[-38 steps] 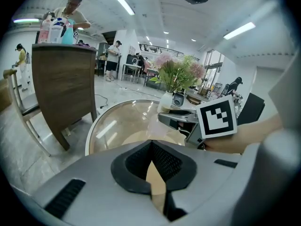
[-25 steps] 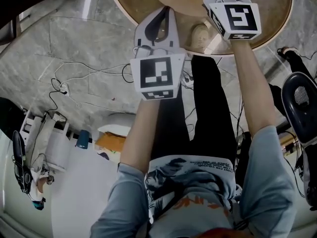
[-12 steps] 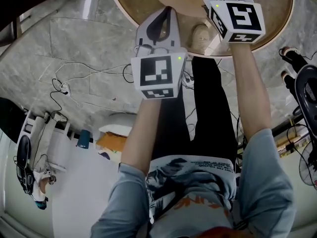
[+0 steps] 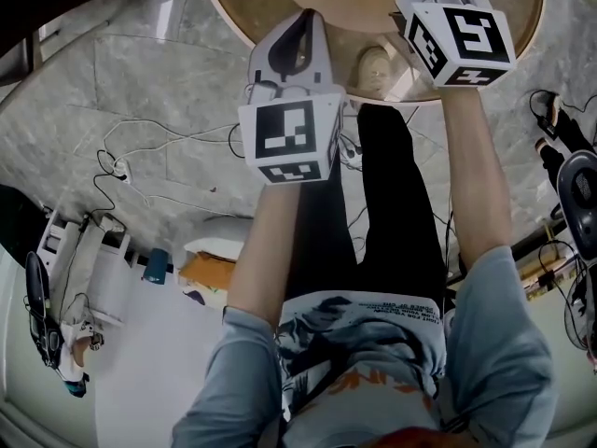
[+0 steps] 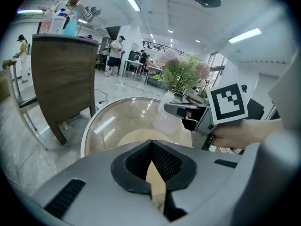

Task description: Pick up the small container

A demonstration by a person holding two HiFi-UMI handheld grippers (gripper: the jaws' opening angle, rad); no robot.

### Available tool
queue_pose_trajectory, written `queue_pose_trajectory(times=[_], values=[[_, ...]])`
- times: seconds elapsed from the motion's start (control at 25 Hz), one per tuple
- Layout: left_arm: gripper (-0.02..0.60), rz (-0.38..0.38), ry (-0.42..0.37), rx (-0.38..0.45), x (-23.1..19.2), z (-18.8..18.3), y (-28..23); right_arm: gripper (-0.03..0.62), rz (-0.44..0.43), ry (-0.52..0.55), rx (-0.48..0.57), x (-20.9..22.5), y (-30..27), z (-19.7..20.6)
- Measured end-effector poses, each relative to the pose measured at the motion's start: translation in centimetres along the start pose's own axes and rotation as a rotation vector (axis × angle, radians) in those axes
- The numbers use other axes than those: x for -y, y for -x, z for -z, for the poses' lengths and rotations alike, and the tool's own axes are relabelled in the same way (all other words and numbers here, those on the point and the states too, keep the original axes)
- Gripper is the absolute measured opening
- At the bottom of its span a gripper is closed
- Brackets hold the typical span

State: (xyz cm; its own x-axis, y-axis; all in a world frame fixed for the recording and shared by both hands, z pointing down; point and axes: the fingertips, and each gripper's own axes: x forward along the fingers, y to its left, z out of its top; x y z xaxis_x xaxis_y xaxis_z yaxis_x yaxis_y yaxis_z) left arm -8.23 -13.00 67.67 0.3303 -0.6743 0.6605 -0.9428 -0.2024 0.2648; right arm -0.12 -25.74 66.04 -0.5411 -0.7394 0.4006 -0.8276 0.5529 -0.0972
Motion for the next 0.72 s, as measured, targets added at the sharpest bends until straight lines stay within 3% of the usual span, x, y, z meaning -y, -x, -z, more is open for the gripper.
queue_pose_trajectory(times=[0.48, 0.72], values=[[0.023, -0.025, 0.038, 0.113, 2.6, -6.3, 2.4, 0.143, 0.000, 0.046, 0.062, 0.5, 4.5, -6.9], [0.023, -0.070, 0.113, 0.188, 3.5, -10.6, 5.3, 0.143, -0.015, 0.060, 0.093, 0.1, 7.2, -12.3]])
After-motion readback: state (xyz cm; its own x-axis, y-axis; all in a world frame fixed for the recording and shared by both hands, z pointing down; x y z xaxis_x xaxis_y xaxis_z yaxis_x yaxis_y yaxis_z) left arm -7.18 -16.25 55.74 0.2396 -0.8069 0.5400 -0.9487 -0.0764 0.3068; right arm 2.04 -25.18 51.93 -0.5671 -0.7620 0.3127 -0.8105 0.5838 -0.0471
